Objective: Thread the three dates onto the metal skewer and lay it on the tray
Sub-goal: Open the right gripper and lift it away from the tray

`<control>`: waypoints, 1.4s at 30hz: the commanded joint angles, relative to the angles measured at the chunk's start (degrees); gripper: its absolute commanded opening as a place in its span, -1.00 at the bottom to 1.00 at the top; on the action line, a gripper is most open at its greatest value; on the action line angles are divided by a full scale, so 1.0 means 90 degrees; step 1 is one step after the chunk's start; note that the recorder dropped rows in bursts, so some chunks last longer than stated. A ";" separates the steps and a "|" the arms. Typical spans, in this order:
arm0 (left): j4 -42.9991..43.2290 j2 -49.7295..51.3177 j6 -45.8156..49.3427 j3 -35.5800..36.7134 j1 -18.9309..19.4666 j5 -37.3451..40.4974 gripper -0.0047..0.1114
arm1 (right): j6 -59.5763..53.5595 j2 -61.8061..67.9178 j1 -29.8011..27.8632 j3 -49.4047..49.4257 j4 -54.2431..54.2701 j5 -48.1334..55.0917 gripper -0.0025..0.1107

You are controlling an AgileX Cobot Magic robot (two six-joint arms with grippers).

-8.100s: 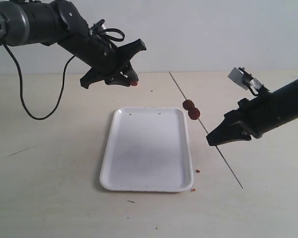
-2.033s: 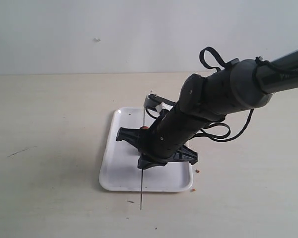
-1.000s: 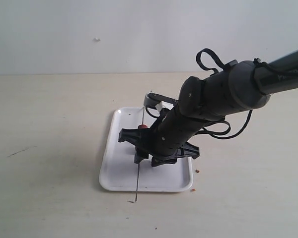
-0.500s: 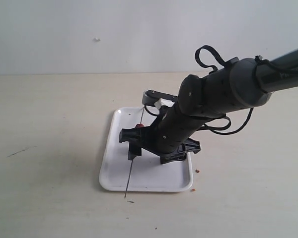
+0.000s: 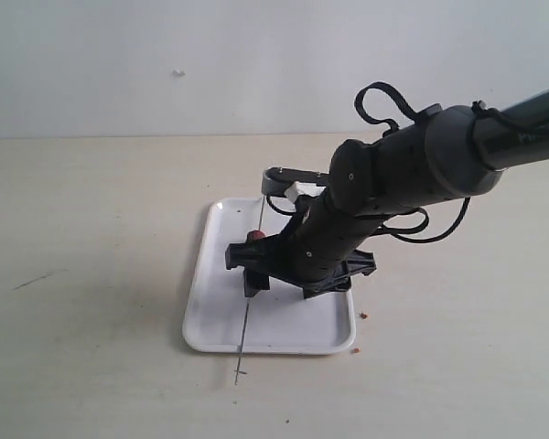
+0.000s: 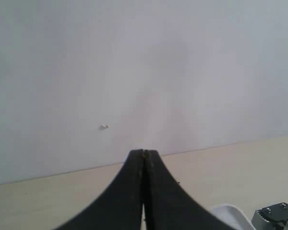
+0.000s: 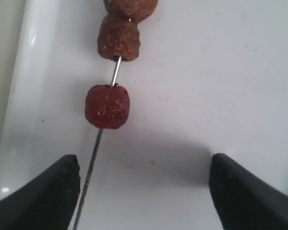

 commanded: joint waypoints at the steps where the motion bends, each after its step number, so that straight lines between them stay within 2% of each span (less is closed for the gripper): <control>1: -0.0001 -0.0269 0.0009 0.0197 0.0017 -0.0259 -0.92 | -0.0081 -0.0463 0.0005 -0.0011 -0.0433 -0.0004 0.19; 2: -0.0011 -0.0558 0.0009 0.0464 0.0017 -0.0579 -0.92 | -0.0094 -0.0767 0.0005 -0.0011 -0.0709 -0.0004 -0.02; 3: -0.0011 -0.0804 0.0009 0.0650 0.0017 -0.0772 -0.92 | -0.0107 -0.0935 0.0005 -0.0011 -0.0889 0.0007 -0.15; 4: -0.0011 -0.1208 0.0009 0.0893 0.0017 -0.0914 -0.92 | -0.0107 -0.1235 0.0005 -0.0011 -0.1242 0.0057 -0.43; 8: -0.0011 -0.2217 -0.0015 0.1535 0.0017 -0.0767 -0.92 | -0.0264 -0.1910 0.0005 0.0001 -0.1870 0.0173 -0.96; 13: -0.0011 -0.3161 -0.0015 0.2258 0.0017 -0.0755 -0.92 | -0.0946 -0.2760 0.0005 0.0416 -0.1825 -0.0251 -0.96; 20: -0.0014 -0.4949 -0.0793 0.3185 0.0017 -0.0603 -0.92 | -0.0994 -0.5818 0.0005 0.2974 -0.1851 -0.2716 -0.96; 23: -0.0014 -0.5118 -0.0793 0.3213 0.0017 -0.0603 -0.92 | -0.0994 -0.7043 0.0005 0.3424 -0.1851 -0.2135 -0.96; 28: -0.0014 -0.5118 -0.0793 0.3213 0.0017 -0.0603 -0.92 | -0.0980 -0.7807 0.0005 0.3424 -0.1851 -0.1872 -0.96; 40: -0.0014 -0.5118 -0.0793 0.3213 0.0017 -0.0603 -0.92 | -0.0992 -0.8564 -0.0010 0.3424 -0.1869 -0.1747 -0.96; 42: -0.0014 -0.5118 -0.0793 0.3213 0.0017 -0.0603 -0.92 | -0.0992 -0.8616 -0.0287 0.3433 -0.1847 -0.1571 -0.96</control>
